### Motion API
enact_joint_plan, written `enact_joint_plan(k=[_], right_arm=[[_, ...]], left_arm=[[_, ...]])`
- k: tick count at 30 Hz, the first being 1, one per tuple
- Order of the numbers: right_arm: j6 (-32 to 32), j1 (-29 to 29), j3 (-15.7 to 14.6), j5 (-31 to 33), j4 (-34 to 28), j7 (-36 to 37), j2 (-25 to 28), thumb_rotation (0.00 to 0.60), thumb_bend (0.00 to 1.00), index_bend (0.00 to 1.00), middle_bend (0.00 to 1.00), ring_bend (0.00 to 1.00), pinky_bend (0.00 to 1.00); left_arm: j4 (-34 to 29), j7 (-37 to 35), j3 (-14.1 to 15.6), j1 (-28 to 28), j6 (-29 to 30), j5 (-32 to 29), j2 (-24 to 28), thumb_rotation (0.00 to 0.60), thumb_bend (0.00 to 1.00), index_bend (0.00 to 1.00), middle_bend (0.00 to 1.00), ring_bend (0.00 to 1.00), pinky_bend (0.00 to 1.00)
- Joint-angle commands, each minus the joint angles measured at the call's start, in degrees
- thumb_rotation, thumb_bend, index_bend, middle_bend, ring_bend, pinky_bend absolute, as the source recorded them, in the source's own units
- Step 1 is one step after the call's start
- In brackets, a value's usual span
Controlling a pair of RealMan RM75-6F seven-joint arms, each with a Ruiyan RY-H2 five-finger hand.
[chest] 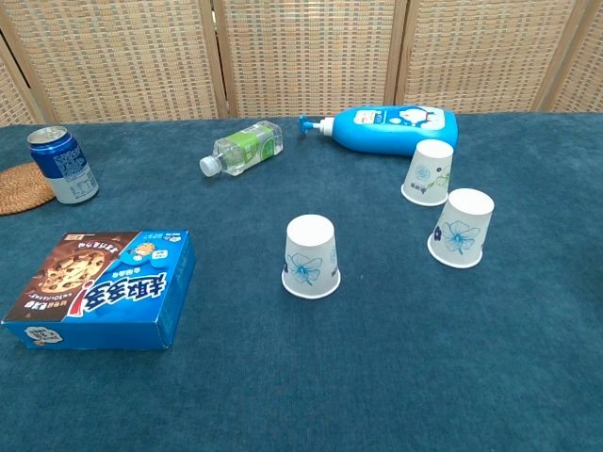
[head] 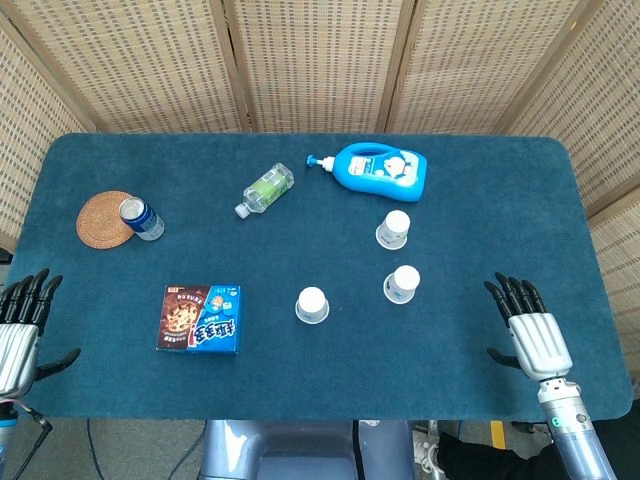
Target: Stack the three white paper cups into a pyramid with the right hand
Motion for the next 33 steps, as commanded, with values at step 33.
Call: enact_joint_plan(k=[33], right_arm=[[-22.6, 21.3, 11.6, 27.0, -4.3, -19.7, -4.3, 0.600, 0.15, 0.26, 0.00, 0.00, 0.12]], left_arm=[[-0.3, 0.1, 0.0, -0.3, -1.2, -0.5, 0.2, 0.600, 0.13, 0.00, 0.00, 0.00, 0.05]])
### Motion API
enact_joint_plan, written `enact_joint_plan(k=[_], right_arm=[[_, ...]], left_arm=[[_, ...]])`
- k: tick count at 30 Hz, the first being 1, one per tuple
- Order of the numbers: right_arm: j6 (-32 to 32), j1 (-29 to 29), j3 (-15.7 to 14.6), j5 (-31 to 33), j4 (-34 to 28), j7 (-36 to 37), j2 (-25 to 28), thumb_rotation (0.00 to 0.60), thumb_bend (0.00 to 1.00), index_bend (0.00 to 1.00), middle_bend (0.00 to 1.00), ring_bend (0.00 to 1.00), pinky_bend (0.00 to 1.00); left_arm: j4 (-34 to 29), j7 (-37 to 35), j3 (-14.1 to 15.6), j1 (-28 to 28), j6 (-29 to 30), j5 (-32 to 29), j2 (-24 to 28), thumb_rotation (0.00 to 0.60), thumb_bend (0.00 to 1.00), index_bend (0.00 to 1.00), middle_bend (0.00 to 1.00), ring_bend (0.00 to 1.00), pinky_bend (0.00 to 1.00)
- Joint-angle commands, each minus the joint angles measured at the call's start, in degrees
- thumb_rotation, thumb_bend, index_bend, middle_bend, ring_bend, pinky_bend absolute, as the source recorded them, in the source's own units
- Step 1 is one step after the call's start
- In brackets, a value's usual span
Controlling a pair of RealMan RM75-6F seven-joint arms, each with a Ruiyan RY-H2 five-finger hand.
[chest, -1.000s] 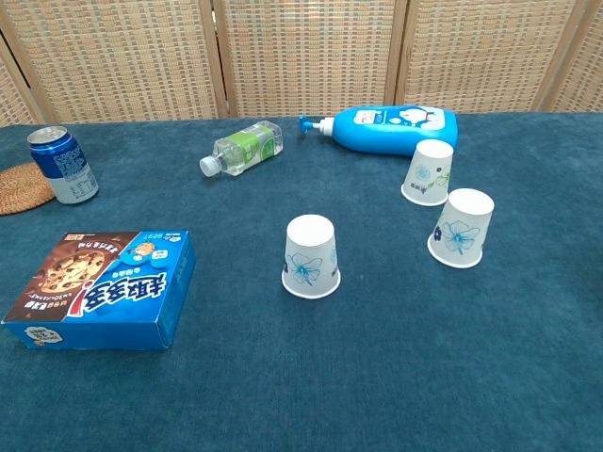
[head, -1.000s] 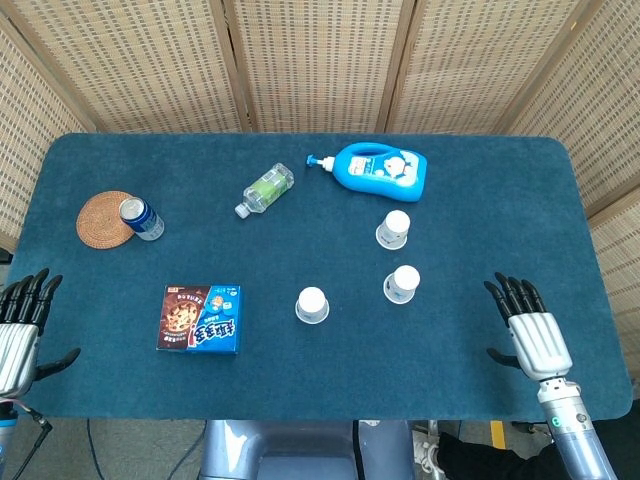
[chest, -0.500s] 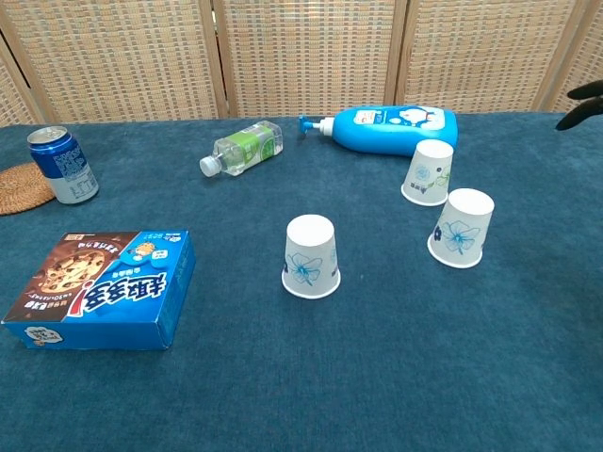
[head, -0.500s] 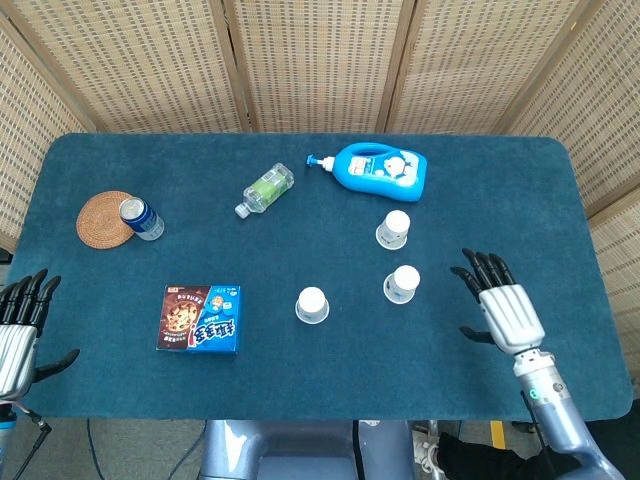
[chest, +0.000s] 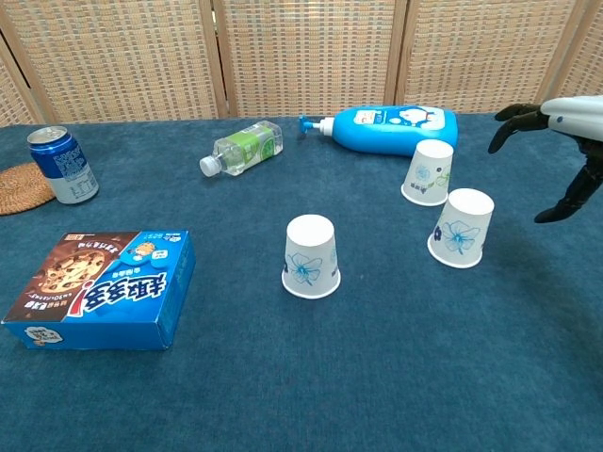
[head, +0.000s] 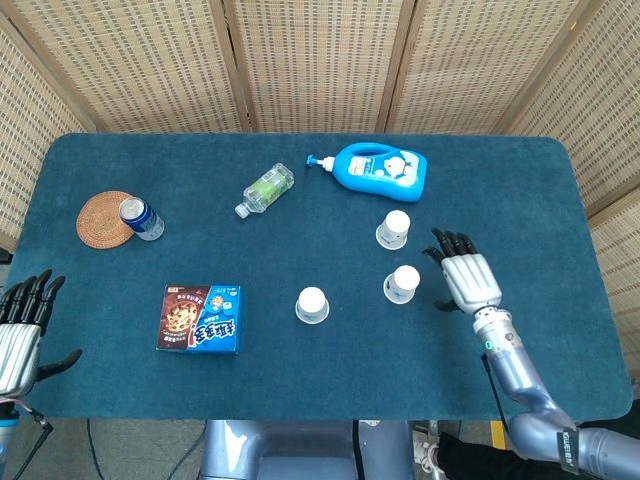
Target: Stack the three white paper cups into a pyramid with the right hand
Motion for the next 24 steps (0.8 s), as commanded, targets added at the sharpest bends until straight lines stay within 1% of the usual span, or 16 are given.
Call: enact_joint_plan(k=[1, 9, 15, 18, 24], right_arm=[[-1.2, 1.7, 0.0, 2.4, 1.5, -1.7, -1.5, 0.600, 0.14, 0.27, 0.00, 0.00, 0.12], [-2.6, 4.0, -1.0, 5.7, 5.0, -2.3, -4.3, 0.600, 0.15, 0.28, 0.00, 0.00, 0.12], [-3.3, 4.8, -1.5, 6.3, 6.9, -1.9, -5.7, 0.600, 0.15, 0.29, 0.00, 0.00, 0.12], [-4.3, 5.8, -1.6, 6.9, 9.2, -1.3, -7.3, 0.600, 0.15, 0.30, 0.00, 0.00, 0.12], [-4.9, 6.8, -2.0, 7.2, 11.8, -0.6, -9.3, 0.600, 0.15, 0.34, 0.00, 0.00, 0.12]], left_arm=[[0.1, 0.0, -0.1, -0.1, -0.3, -0.3, -0.1, 0.600, 0.13, 0.00, 0.00, 0.00, 0.05], [0.4, 0.0, 0.0, -0.3, -0.8, -0.4, -0.3, 0.600, 0.13, 0.00, 0.00, 0.00, 0.05], [0.5, 0.0, 0.1, -0.4, -1.1, -0.5, -0.4, 0.600, 0.13, 0.00, 0.00, 0.00, 0.05], [0.6, 0.2, 0.1, -0.6, -1.5, -0.6, -0.6, 0.600, 0.13, 0.00, 0.00, 0.00, 0.05], [0.9, 0.3, 0.0, -0.9, -2.0, -1.2, -0.8, 0.600, 0.13, 0.00, 0.00, 0.00, 0.05]])
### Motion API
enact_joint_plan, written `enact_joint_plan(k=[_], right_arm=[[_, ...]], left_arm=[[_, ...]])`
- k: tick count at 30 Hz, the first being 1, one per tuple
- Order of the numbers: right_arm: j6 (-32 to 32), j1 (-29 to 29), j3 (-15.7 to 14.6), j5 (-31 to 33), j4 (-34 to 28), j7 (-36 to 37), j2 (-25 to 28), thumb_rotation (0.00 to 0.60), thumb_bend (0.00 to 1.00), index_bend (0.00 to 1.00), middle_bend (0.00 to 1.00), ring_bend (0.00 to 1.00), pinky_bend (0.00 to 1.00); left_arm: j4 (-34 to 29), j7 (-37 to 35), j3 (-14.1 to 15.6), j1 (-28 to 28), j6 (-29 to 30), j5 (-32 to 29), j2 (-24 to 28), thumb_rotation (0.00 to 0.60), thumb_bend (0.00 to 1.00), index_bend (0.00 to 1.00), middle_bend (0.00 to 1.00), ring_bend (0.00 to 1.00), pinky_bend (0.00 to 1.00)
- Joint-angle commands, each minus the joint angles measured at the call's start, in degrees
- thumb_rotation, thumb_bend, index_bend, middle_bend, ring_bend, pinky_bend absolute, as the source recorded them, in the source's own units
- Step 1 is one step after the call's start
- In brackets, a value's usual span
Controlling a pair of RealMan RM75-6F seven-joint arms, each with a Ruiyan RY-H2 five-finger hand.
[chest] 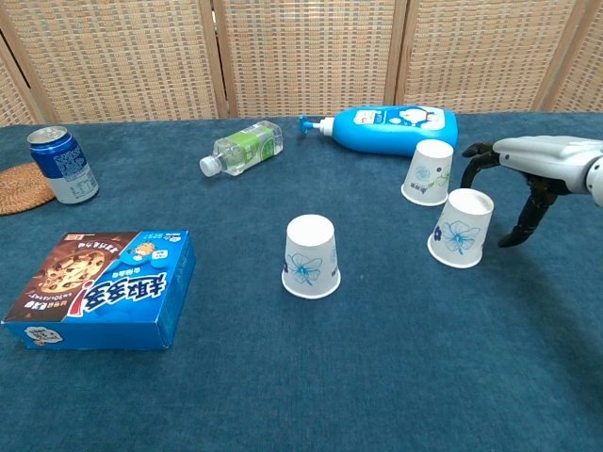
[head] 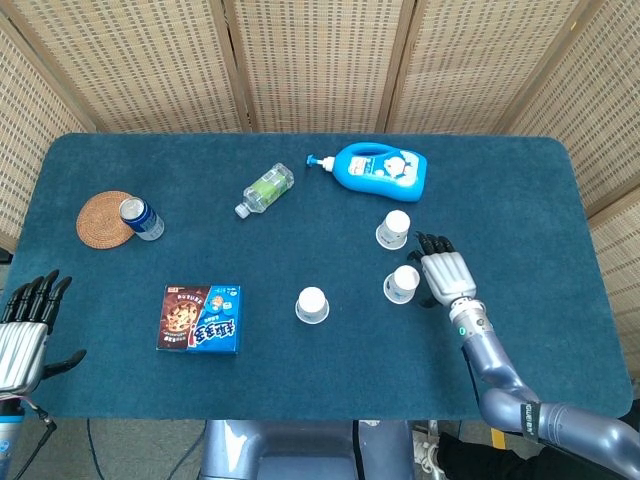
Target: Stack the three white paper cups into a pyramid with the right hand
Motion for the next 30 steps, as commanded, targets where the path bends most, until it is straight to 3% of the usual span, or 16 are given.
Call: enact_joint_plan(k=[1, 10, 21, 30], right_arm=[[-0.4, 0.5, -0.3, 0.3, 1.1, 0.5, -1.1, 0.600, 0.15, 0.35, 0.00, 0.00, 0.12], [1.0, 1.1, -0.8, 0.3, 1.6, 0.0, -3.0, 0.600, 0.15, 0.49, 0.00, 0.00, 0.12], [5.9, 1.7, -0.7, 0.6, -7.1, -4.9, -1.6, 0.600, 0.16, 0.52, 0.02, 0.00, 0.12], [8.5, 2.8, -1.6, 1.8, -12.0, -9.1, -4.8, 0.600, 0.16, 0.52, 0.02, 0.00, 0.12]], left_arm=[[0.1, -0.1, -0.1, -0.1, -0.1, -0.2, -0.1, 0.600, 0.13, 0.00, 0.00, 0.00, 0.05], [0.1, -0.7, -0.2, 0.0, 0.2, -0.2, 0.1, 0.600, 0.13, 0.00, 0.00, 0.00, 0.05], [-0.1, -1.3, -0.2, 0.0, 0.4, -0.2, 0.5, 0.600, 0.13, 0.00, 0.00, 0.00, 0.05], [-1.0, -1.5, 0.3, 0.2, 0.7, 0.7, 1.1, 0.600, 0.13, 0.00, 0.00, 0.00, 0.05]])
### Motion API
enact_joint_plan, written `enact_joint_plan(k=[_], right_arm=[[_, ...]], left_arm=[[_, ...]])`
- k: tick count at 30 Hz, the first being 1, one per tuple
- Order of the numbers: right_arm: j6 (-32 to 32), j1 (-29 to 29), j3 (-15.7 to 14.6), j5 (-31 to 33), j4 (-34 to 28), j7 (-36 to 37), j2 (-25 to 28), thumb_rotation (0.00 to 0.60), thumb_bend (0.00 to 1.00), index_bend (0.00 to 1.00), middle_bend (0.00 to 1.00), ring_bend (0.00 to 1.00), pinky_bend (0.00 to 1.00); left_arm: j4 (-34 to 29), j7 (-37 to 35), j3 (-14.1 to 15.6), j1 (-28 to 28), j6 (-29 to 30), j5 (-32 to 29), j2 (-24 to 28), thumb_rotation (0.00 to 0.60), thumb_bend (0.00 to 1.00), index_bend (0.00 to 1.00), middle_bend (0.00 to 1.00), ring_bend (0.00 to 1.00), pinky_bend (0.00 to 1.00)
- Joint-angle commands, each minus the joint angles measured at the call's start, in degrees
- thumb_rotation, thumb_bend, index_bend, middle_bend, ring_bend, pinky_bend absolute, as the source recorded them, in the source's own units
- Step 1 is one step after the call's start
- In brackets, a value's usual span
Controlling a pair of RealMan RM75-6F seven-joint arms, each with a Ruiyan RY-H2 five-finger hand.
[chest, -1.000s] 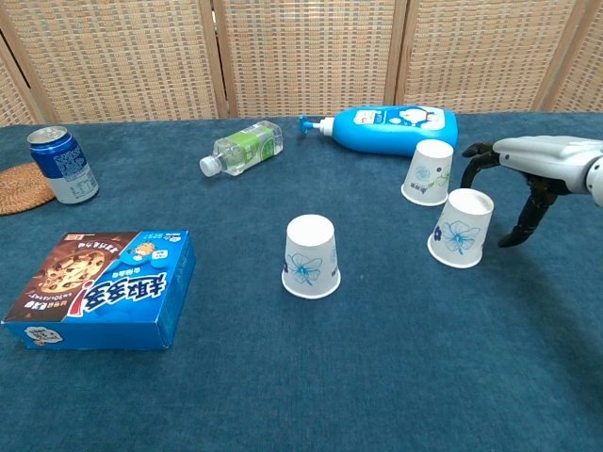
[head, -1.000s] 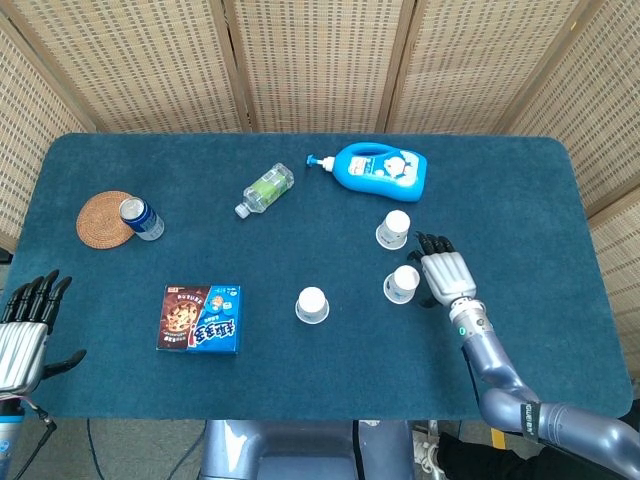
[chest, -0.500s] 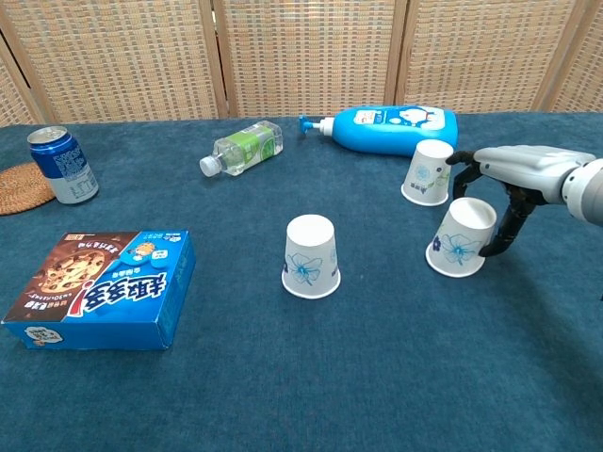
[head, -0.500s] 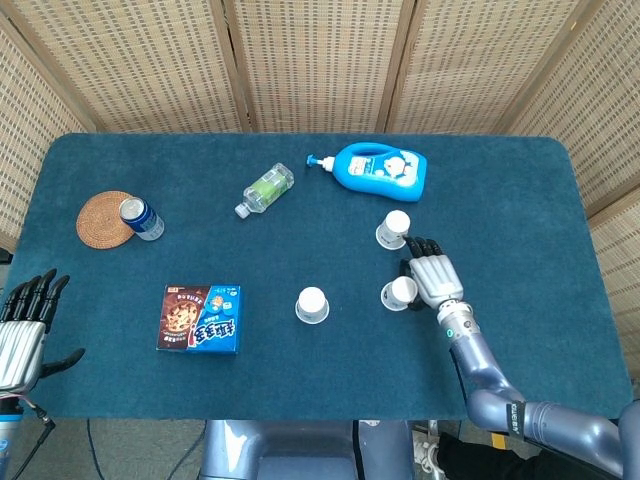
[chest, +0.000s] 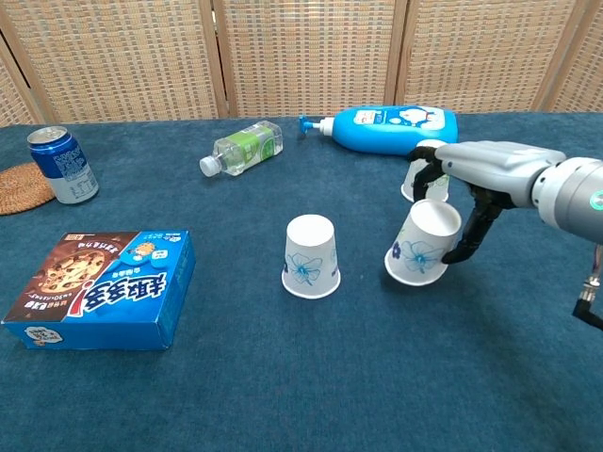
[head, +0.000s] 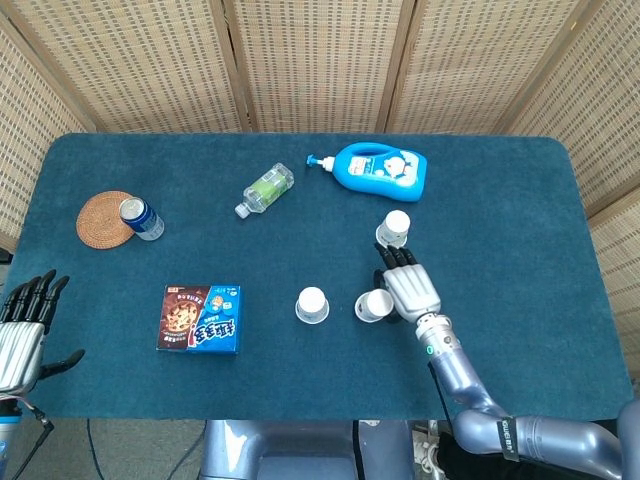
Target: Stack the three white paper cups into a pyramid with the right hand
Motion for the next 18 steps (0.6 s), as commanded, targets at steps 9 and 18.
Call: enact_joint_plan(k=[9, 18], right_arm=[[1.2, 2.9, 0.9, 3.4, 0.7, -4.1, -4.3, 0.600, 0.16, 0.52, 0.02, 0.00, 0.12], [0.6, 4.4, 1.2, 5.2, 2.1, -4.9, -5.3, 0.600, 0.16, 0.53, 0.02, 0.00, 0.12]], left_arm=[[-0.3, -0.7, 0.5, 0.1, 0.1, 0.9, 0.4, 0.600, 0.13, 0.00, 0.00, 0.00, 0.05], [-0.3, -1.0, 0.4, 0.0, -0.3, 0.4, 0.5, 0.600, 0.13, 0.00, 0.00, 0.00, 0.05]])
